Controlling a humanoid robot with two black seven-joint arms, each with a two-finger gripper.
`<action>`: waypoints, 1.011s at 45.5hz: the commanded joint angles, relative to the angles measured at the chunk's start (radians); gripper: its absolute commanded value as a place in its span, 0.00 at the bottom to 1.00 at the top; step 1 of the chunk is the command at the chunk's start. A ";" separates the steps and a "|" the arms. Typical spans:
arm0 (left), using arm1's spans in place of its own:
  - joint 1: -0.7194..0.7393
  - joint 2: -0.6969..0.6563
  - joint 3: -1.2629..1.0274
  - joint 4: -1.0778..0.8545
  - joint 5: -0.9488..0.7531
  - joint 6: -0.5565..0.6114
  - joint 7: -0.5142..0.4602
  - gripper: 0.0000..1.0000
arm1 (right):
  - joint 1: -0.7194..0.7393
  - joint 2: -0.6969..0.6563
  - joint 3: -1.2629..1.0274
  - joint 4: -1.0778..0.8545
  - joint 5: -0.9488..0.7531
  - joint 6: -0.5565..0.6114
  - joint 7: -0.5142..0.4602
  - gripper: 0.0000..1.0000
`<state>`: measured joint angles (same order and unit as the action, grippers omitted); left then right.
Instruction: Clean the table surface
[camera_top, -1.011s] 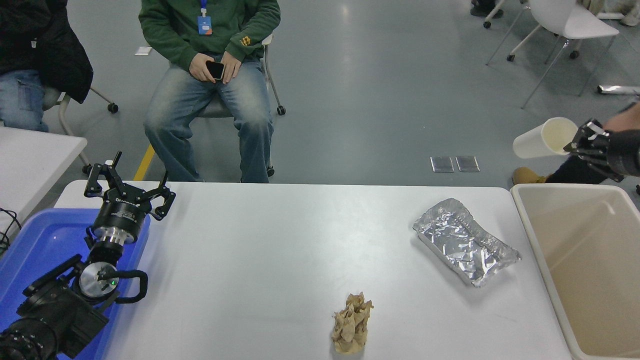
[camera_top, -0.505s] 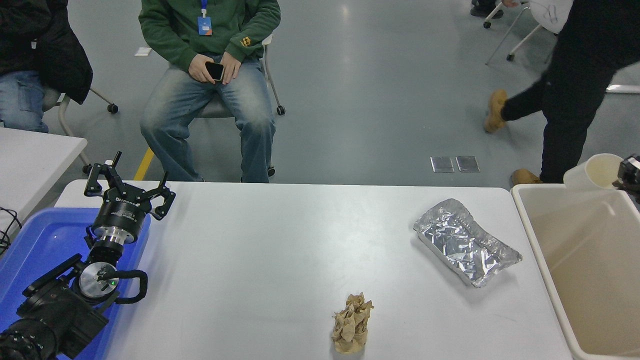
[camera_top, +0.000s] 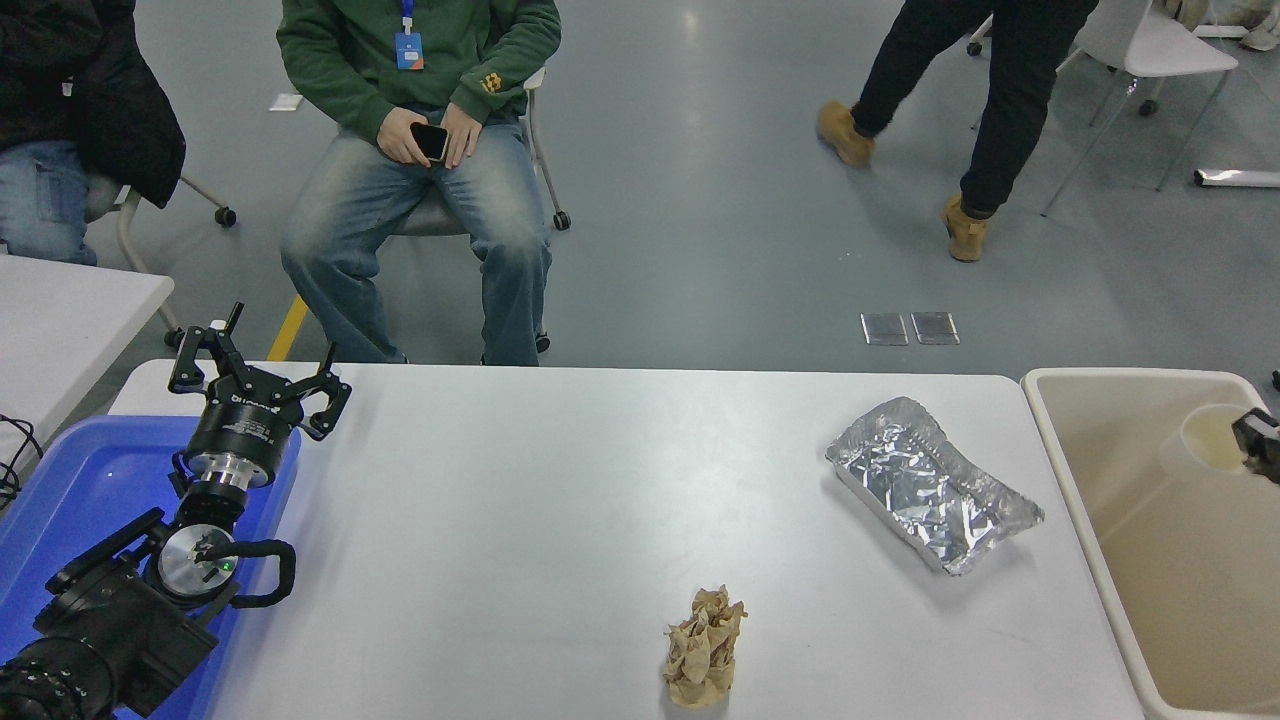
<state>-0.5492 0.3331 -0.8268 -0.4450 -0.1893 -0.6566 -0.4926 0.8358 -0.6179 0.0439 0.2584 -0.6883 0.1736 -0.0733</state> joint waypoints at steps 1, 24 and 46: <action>0.000 0.001 0.000 0.000 0.001 0.000 -0.001 1.00 | -0.033 0.033 -0.024 -0.031 -0.007 -0.025 -0.005 0.00; 0.000 0.001 0.000 0.000 0.001 0.000 0.000 1.00 | -0.030 0.032 -0.015 -0.021 0.012 -0.016 -0.006 1.00; 0.000 0.001 0.000 0.000 0.001 0.000 0.000 1.00 | 0.005 0.023 0.175 0.022 0.164 -0.016 -0.005 1.00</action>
<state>-0.5492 0.3334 -0.8268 -0.4449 -0.1893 -0.6565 -0.4931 0.8263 -0.5912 0.1334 0.2485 -0.5784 0.1564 -0.0798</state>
